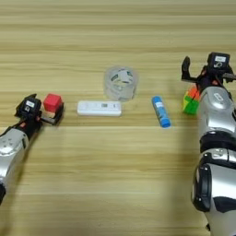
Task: Move the objects on the table
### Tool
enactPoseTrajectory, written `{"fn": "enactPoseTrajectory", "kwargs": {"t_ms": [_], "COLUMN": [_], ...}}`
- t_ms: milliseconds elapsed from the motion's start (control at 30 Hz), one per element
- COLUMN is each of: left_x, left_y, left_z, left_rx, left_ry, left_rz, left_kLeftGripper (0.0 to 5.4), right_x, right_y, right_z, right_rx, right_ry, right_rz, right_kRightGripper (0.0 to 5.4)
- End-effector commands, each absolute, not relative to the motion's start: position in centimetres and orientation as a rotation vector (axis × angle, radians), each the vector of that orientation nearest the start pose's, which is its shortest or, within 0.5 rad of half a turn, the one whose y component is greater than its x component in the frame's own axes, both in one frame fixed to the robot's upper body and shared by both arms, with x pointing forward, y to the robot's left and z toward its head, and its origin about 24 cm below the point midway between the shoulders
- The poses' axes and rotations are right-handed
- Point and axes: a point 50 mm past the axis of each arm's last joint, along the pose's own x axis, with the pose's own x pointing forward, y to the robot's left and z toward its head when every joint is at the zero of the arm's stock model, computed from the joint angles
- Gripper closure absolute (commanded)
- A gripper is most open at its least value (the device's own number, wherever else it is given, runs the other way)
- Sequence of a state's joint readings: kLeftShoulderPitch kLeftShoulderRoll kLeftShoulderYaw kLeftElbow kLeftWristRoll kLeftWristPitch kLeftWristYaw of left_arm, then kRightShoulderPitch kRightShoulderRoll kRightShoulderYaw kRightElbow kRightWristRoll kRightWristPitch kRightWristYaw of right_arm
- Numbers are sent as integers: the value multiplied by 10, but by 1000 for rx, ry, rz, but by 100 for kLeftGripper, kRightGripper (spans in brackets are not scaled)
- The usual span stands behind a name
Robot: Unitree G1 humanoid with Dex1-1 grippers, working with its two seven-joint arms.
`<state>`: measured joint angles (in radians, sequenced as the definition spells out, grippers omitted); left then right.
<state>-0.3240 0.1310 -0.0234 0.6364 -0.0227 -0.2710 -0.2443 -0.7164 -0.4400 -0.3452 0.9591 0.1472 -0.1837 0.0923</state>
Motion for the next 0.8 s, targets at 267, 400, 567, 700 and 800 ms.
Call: {"fn": "enactPoseTrajectory", "kwargs": {"t_ms": [267,400,567,700,800], "left_x": [304,304,305,305,306], "left_y": [151,151,153,154,155], "left_z": [13,13,14,14,17], "left_rx": [138,137,139,140,148], "left_ry": [44,45,41,38,26], "left_rz": [-300,-300,-295,-294,-293], "left_kLeftGripper": [1,1,1,1,1], "right_x": [346,340,335,330,327], "right_y": [-337,-347,-353,-361,-362], "right_z": [109,104,97,94,89], "right_rx": [8,15,10,-17,-16], "right_ry": [-32,-3,41,67,95], "right_rz": [-404,-447,-474,-516,-523], "right_kRightGripper": [0,0,0,0,0]}}
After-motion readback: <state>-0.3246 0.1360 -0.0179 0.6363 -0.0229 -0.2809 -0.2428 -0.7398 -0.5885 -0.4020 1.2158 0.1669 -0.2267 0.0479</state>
